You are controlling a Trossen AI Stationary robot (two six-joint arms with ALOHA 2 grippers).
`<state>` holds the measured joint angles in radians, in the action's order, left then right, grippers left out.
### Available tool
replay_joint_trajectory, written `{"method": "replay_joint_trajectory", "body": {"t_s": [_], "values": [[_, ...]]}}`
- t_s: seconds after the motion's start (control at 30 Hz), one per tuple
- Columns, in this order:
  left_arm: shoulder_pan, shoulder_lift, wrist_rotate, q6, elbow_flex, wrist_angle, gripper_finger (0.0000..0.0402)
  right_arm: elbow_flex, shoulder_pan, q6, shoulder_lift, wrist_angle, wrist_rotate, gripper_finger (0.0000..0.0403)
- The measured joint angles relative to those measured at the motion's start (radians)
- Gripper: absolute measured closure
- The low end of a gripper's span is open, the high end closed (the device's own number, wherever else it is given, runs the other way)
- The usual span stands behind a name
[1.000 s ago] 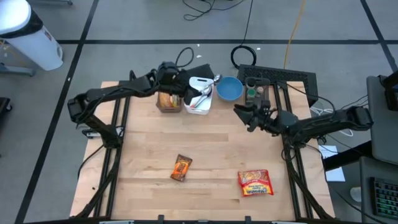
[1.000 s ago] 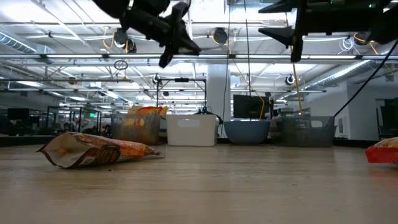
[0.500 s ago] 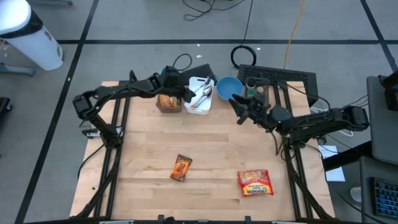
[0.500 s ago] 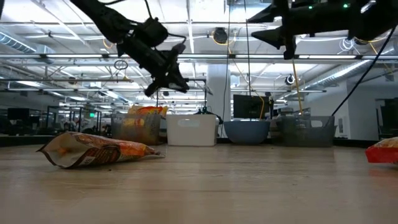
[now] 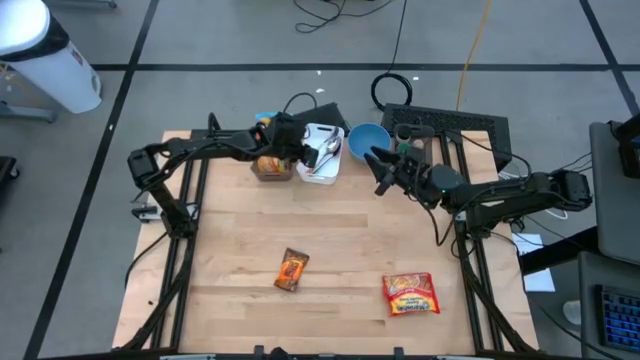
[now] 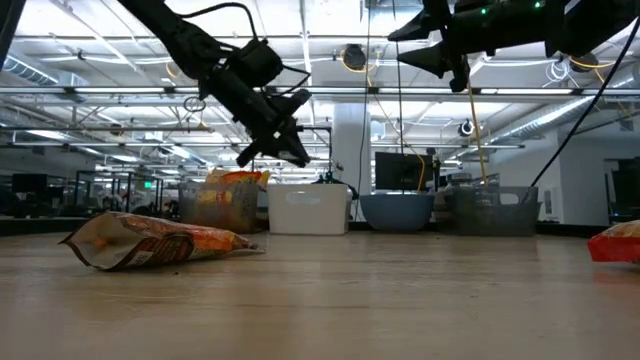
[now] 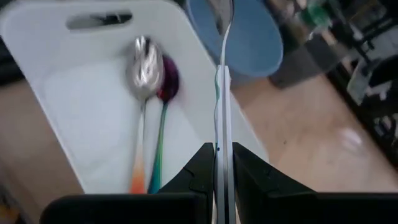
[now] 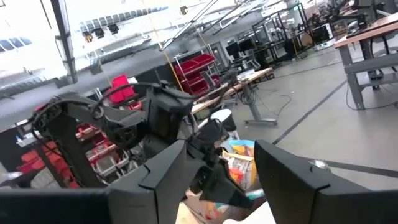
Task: Pick & Place Food Item
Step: Put the white and blue spoon into the white bin
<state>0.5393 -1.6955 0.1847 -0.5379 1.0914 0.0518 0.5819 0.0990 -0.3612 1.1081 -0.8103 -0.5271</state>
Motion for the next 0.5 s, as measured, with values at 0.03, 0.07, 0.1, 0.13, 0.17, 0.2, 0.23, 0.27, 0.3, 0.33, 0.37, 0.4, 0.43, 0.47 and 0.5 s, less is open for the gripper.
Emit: {"method": "replay_joint_trajectory", "body": {"t_s": [0.03,0.07,0.1,0.13,0.17,0.2,0.23,0.27,0.3,0.33,0.37,0.4,0.43,0.47,0.5], "values": [[-0.007,0.000,-0.014,-0.009,0.006,-0.001,0.0365,0.000,0.000,0.008,0.000,0.001,0.003,0.0220],[-0.012,0.000,-0.038,-0.017,0.013,0.000,0.0366,0.000,0.000,0.012,0.000,0.001,0.003,0.0220],[-0.020,0.000,-0.067,-0.022,0.019,0.007,0.0366,0.000,0.000,0.018,0.000,0.000,0.003,0.0220],[-0.028,0.000,-0.090,-0.023,0.028,0.025,0.0366,0.000,0.000,0.021,0.000,0.000,0.003,0.0220],[-0.037,0.000,-0.108,-0.024,0.039,0.044,0.0366,0.000,0.000,0.027,0.000,0.000,0.004,0.0220],[-0.044,-0.003,-0.127,-0.024,0.054,0.053,0.0366,0.000,0.000,0.034,0.000,0.001,0.004,0.0220],[-0.052,-0.013,-0.145,-0.024,0.071,0.054,0.0366,0.000,0.000,0.040,-0.002,0.002,0.004,0.0220],[-0.059,-0.025,-0.153,-0.026,0.090,0.057,0.0366,0.000,0.000,0.043,-0.003,0.000,0.004,0.0220],[-0.060,-0.039,-0.155,-0.033,0.111,0.079,0.0366,0.000,0.000,0.045,-0.005,-0.001,0.004,0.0220],[-0.059,-0.061,-0.156,-0.038,0.133,0.112,0.0366,0.000,0.000,0.045,-0.008,0.002,0.004,0.0220],[-0.060,-0.085,-0.157,-0.041,0.162,0.137,0.0366,0.000,0.000,0.045,-0.012,0.002,0.005,0.0220],[-0.062,-0.112,-0.160,-0.042,0.195,0.163,0.0366,0.000,0.000,0.048,-0.018,0.002,0.007,0.0220],[-0.063,-0.137,-0.165,-0.042,0.229,0.201,0.0366,0.000,0.000,0.055,-0.023,0.002,0.008,0.0220],[-0.064,-0.158,-0.167,-0.040,0.263,0.241,0.0366,0.000,0.000,0.062,-0.029,0.000,0.013,0.0220],[-0.064,-0.180,-0.170,-0.036,0.299,0.274,0.0366,0.000,0.000,0.066,-0.040,0.011,0.031,0.0220]]}}
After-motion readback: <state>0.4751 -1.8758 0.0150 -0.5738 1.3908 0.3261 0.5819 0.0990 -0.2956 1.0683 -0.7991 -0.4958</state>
